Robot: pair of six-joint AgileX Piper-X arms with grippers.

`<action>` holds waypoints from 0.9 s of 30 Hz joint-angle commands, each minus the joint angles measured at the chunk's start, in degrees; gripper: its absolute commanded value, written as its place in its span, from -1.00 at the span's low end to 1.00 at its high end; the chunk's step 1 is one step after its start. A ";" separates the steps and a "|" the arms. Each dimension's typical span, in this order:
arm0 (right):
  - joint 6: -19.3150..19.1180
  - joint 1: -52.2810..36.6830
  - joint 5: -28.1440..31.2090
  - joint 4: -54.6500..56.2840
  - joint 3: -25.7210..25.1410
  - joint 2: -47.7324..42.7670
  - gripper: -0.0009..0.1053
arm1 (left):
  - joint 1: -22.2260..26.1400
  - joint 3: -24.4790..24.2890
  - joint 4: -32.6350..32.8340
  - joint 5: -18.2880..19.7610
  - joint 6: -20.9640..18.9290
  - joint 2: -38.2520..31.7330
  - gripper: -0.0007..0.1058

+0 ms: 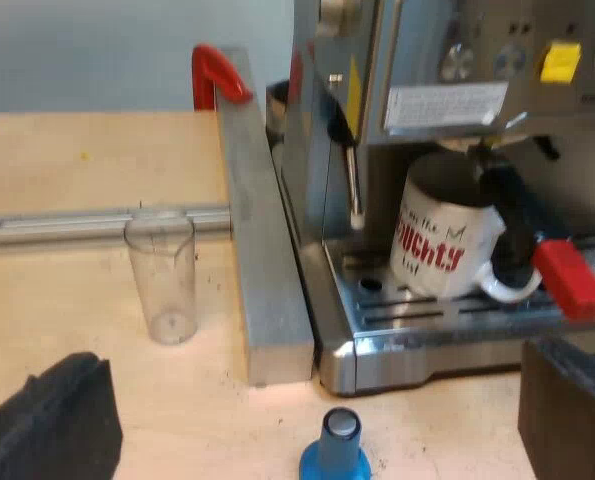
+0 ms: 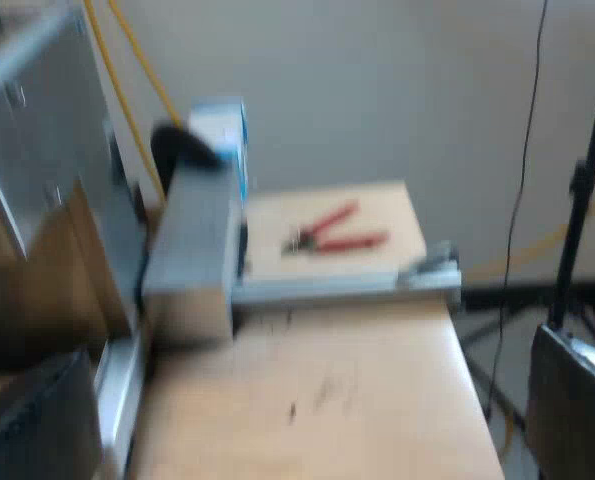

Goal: Place mug into machine

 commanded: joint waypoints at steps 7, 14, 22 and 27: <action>-0.11 0.12 -0.72 -3.90 8.21 -1.97 0.67 | 0.03 8.65 -9.03 -0.51 -0.14 -7.78 0.55; 0.06 0.12 -0.72 -3.71 15.46 -1.97 0.67 | 0.03 17.48 -17.59 -0.51 -0.14 -7.67 0.55; 0.06 0.12 -0.72 -4.93 17.78 -1.97 0.67 | 0.03 23.11 -20.91 -0.51 -0.14 -7.67 0.55; 0.06 0.12 -0.72 -4.93 17.78 -1.97 0.67 | 0.03 23.19 -21.16 -0.51 -0.14 -7.54 0.55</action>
